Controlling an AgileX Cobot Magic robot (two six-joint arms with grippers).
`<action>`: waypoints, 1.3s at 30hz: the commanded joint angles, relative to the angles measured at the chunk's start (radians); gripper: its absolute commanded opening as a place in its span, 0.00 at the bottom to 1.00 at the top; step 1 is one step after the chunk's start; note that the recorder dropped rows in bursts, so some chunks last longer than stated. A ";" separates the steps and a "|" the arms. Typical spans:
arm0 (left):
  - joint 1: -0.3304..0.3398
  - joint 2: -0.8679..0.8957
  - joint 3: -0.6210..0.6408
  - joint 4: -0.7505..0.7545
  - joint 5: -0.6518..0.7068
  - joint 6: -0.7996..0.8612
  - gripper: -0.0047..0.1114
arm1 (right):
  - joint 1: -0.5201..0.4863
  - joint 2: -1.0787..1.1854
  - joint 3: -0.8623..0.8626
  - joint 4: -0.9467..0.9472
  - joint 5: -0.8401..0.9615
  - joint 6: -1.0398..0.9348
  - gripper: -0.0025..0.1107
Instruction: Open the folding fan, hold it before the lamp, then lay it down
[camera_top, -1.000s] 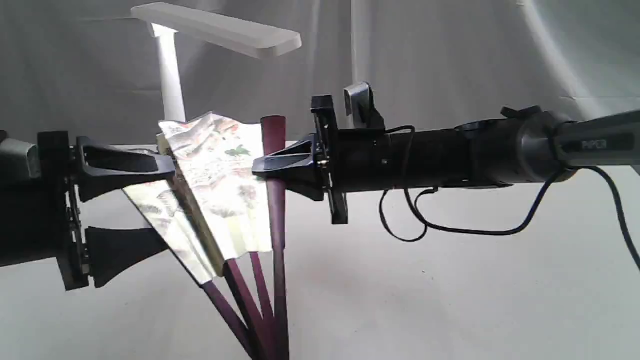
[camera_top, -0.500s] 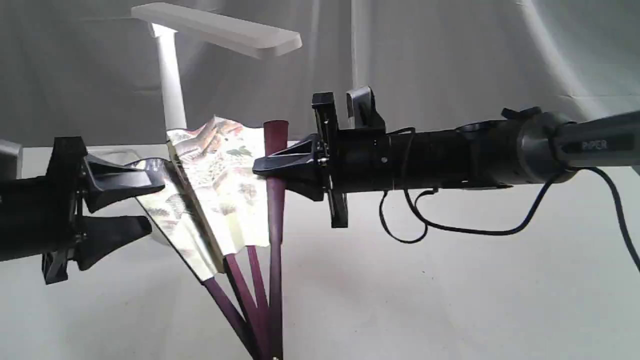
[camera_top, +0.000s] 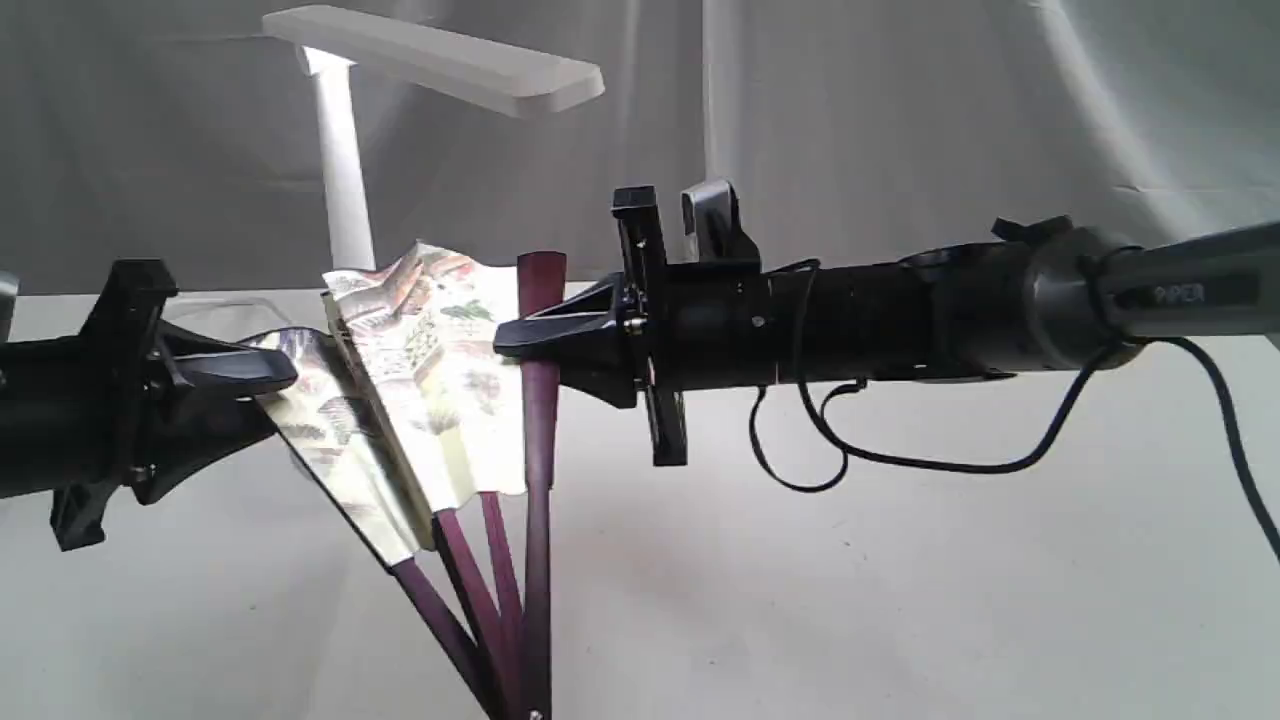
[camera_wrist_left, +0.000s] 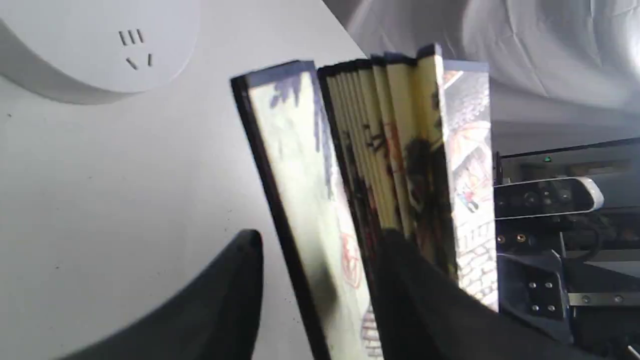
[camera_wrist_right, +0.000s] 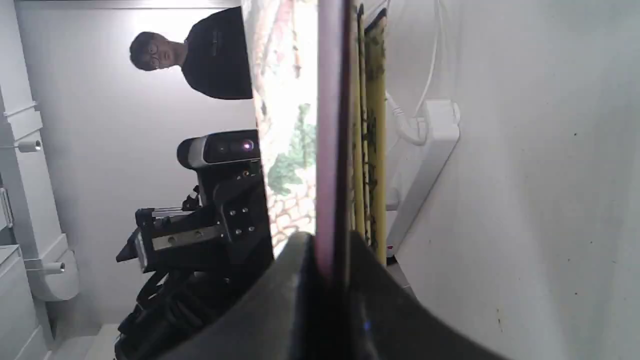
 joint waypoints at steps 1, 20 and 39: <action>0.000 -0.007 -0.012 -0.012 -0.055 -0.004 0.36 | 0.002 -0.012 0.003 0.015 0.009 0.011 0.02; 0.000 -0.007 -0.073 -0.012 -0.014 -0.060 0.64 | 0.002 -0.012 0.003 0.015 0.009 -0.030 0.02; 0.000 -0.005 -0.073 -0.012 -0.118 -0.121 0.65 | 0.002 -0.012 0.003 0.015 0.009 -0.036 0.02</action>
